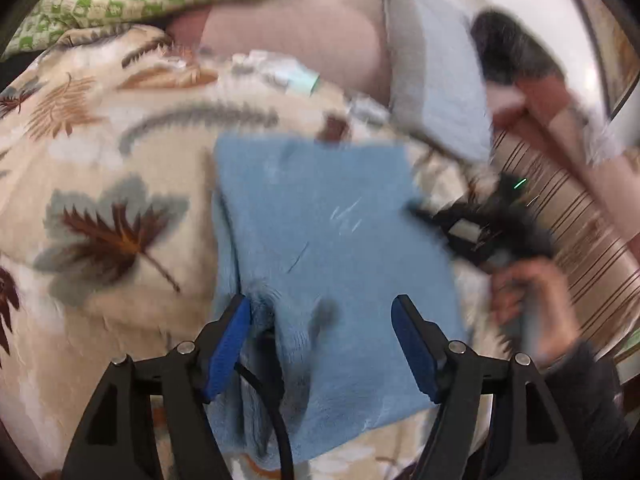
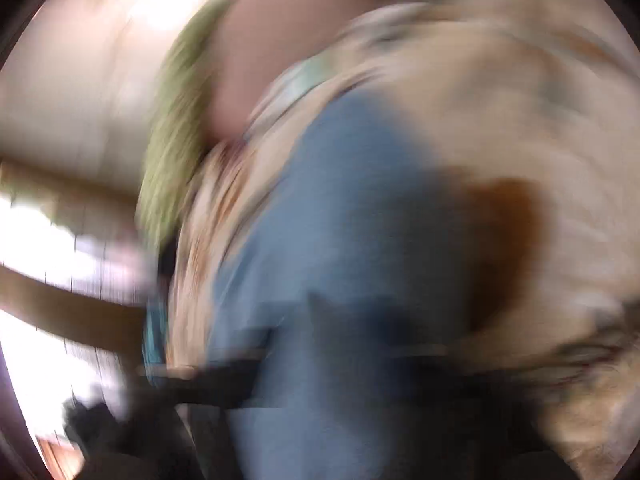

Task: Fold small clothes
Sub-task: 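Open both grippers and press the folded sweater flat on the blanket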

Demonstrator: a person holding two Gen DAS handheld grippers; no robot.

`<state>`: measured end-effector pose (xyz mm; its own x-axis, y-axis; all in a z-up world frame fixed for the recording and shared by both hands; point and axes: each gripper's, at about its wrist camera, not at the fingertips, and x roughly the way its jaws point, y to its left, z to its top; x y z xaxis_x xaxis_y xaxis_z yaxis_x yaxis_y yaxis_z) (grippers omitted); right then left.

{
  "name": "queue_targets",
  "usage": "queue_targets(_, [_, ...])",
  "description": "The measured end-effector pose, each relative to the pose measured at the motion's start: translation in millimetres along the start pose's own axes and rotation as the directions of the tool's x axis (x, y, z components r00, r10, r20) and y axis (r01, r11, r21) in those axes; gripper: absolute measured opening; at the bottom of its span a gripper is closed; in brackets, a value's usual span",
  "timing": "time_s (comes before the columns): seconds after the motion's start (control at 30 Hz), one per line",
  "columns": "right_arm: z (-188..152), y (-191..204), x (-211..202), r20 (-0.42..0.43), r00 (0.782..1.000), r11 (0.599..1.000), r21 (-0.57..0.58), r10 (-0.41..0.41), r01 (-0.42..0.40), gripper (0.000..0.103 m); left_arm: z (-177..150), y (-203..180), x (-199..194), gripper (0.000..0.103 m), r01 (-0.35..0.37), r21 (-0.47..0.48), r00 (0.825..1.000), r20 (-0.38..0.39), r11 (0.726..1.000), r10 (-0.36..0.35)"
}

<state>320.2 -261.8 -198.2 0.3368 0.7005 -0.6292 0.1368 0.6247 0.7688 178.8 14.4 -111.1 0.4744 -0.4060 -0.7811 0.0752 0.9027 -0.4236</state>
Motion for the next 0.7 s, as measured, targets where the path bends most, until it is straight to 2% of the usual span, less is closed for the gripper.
queue_targets(0.03, [-1,-3,-5,-0.007,1.000,0.999,0.031,0.028,-0.028,0.000,-3,-2,3,0.073,-0.018,0.024,1.000,0.003,1.000,0.018])
queue_targets(0.13, [-1,28,-15,-0.044,0.999,0.993,-0.120,-0.009,0.004,0.016,0,-3,-3,0.073,-0.015,0.023,1.000,0.025,1.000,0.015])
queue_targets(0.17, [1,39,-21,-0.035,0.999,0.989,-0.145,0.019,-0.024,0.041,2,-4,-7,0.073,0.006,0.008,0.999,0.042,1.000,-0.007])
queue_targets(0.2, [5,49,-26,-0.022,0.997,0.984,-0.162,0.072,-0.075,0.085,5,-6,-11,0.073,0.016,0.005,0.998,0.061,1.000,-0.016])
queue_targets(0.23, [12,54,-28,0.000,0.994,0.980,-0.172,0.105,-0.104,0.095,6,-8,-13,0.073,0.015,0.013,0.997,0.077,1.000,-0.016])
queue_targets(0.27, [18,60,-30,0.030,0.994,0.976,-0.195,0.106,-0.098,0.095,7,-10,-10,0.074,0.009,0.021,0.996,0.086,1.000,-0.011])
queue_targets(0.3, [25,62,-26,0.069,0.997,0.975,-0.222,0.046,-0.029,0.095,5,-11,-3,0.076,-0.014,0.033,0.997,0.082,0.999,0.011])
queue_targets(0.33, [33,56,-19,0.076,0.997,0.974,-0.226,-0.007,0.024,0.094,2,-11,12,0.077,-0.064,0.040,0.997,0.045,0.997,0.062])
queue_targets(0.37, [44,38,1,0.037,0.995,0.977,-0.190,-0.095,0.101,0.094,-1,-9,27,0.077,-0.118,0.047,0.993,0.002,0.992,0.118])
queue_targets(0.4, [50,5,28,-0.061,0.976,0.975,-0.091,-0.210,0.204,0.090,-5,-5,45,0.078,-0.166,0.055,0.984,-0.057,0.985,0.169])
queue_targets(0.43, [50,-14,39,-0.090,0.976,0.980,-0.036,-0.198,0.196,0.089,-8,-3,47,0.079,-0.164,0.052,0.985,-0.039,0.985,0.167])
queue_targets(0.5, [42,-4,16,-0.003,0.989,0.987,-0.070,-0.147,0.147,0.087,-8,-4,35,0.079,-0.149,0.039,0.989,0.000,0.988,0.149])
queue_targets(0.53, [33,10,-2,0.035,0.997,0.991,-0.112,-0.073,0.077,0.087,-5,-3,29,0.079,-0.146,0.018,0.989,0.007,0.989,0.145])
queue_targets(0.57, [25,19,-17,0.042,0.998,0.987,-0.154,-0.044,0.050,0.087,-3,-3,22,0.079,-0.147,0.002,0.989,0.016,0.989,0.147])
queue_targets(0.63, [4,35,-49,0.047,0.997,0.968,-0.240,-0.067,0.076,0.087,0,-6,1,0.079,-0.133,-0.006,0.990,0.056,0.991,0.133])
queue_targets(0.7, [-24,41,-69,-0.004,0.999,0.956,-0.288,-0.051,0.047,0.087,-1,-13,-17,0.079,-0.154,0.009,0.984,0.094,0.988,0.152])
